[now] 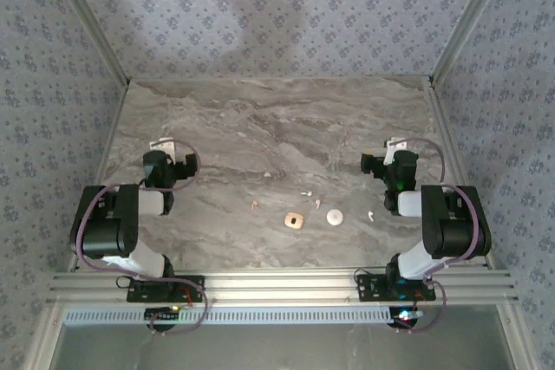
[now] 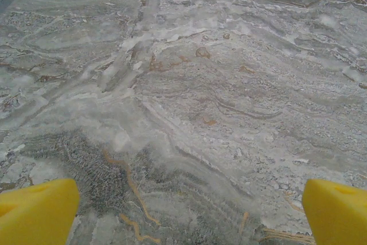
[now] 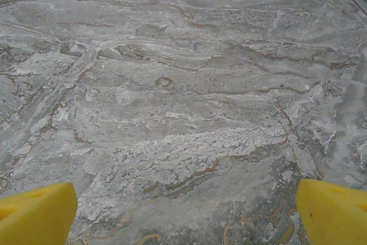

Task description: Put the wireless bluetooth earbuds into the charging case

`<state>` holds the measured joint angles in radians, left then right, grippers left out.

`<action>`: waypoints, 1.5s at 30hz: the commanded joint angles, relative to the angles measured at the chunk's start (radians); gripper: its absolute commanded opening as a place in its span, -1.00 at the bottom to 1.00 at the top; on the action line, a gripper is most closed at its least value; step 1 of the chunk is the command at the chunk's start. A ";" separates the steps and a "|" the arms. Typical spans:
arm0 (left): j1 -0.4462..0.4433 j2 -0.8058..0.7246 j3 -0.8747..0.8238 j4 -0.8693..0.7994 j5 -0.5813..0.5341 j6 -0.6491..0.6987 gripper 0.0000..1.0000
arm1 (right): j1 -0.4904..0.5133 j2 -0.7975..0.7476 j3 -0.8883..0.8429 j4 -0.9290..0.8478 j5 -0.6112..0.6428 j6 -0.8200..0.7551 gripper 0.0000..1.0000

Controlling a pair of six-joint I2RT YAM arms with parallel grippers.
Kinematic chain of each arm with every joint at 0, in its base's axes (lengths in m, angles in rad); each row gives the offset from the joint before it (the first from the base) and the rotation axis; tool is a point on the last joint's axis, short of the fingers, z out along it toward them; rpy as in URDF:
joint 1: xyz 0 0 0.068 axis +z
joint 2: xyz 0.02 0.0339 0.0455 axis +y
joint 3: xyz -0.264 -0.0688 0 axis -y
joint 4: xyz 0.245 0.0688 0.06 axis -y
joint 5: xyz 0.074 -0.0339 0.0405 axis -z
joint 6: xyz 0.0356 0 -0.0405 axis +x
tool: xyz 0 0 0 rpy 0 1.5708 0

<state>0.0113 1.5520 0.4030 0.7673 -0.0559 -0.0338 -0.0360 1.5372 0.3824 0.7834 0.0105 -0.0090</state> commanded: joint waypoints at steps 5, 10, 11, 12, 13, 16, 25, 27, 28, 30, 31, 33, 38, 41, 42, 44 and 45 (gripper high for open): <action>0.004 -0.017 0.014 0.041 0.018 0.012 0.99 | -0.014 -0.012 0.011 0.025 -0.023 -0.005 1.00; 0.004 -0.018 0.014 0.040 0.017 0.012 0.99 | -0.018 -0.012 0.009 0.026 -0.033 -0.002 1.00; 0.004 -0.018 0.014 0.041 0.018 0.012 0.99 | -0.020 -0.012 0.010 0.026 -0.033 -0.002 1.00; 0.003 -0.017 0.014 0.041 0.017 0.012 0.99 | -0.019 -0.012 0.009 0.027 -0.033 -0.001 1.00; 0.003 -0.017 0.014 0.041 0.018 0.013 0.99 | -0.019 -0.012 0.010 0.027 -0.035 -0.002 1.00; 0.004 -0.018 0.014 0.041 0.017 0.013 0.99 | -0.021 -0.009 0.011 0.026 -0.035 -0.002 1.00; 0.005 -0.017 0.016 0.040 0.019 0.011 0.99 | -0.022 -0.010 0.011 0.025 -0.035 0.000 1.00; 0.005 -0.017 0.016 0.040 0.019 0.011 0.99 | -0.019 -0.010 0.009 0.027 -0.031 -0.002 1.00; 0.004 -0.018 0.016 0.039 0.019 0.011 0.99 | -0.019 -0.010 0.010 0.027 -0.029 -0.002 1.00; 0.006 -0.018 0.016 0.040 0.019 0.011 0.99 | -0.018 -0.011 0.009 0.028 -0.030 -0.003 1.00; 0.006 -0.018 0.016 0.040 0.019 0.011 0.99 | -0.018 -0.012 0.008 0.028 -0.030 -0.003 1.00; 0.005 -0.018 0.017 0.040 0.018 0.011 0.99 | -0.019 -0.014 0.004 0.032 -0.033 -0.003 1.00; 0.004 -0.027 0.030 0.007 0.023 0.015 0.99 | -0.019 -0.020 0.009 0.023 -0.022 0.002 1.00; -0.001 -0.065 0.101 -0.154 0.039 0.026 0.99 | -0.020 -0.073 0.049 -0.082 0.005 0.014 1.00; -0.001 -0.081 0.140 -0.236 0.050 0.027 0.96 | -0.019 -0.102 0.072 -0.148 0.016 0.019 1.00; -0.006 -0.105 0.192 -0.342 0.072 0.035 0.94 | -0.020 -0.157 0.126 -0.328 0.039 0.041 1.00; -0.012 -0.123 0.211 -0.387 0.071 0.036 0.92 | -0.020 -0.190 0.159 -0.423 0.039 0.047 1.00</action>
<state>0.0097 1.4948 0.5369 0.5457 -0.0212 -0.0212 -0.0502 1.4322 0.4519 0.5945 0.0101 0.0044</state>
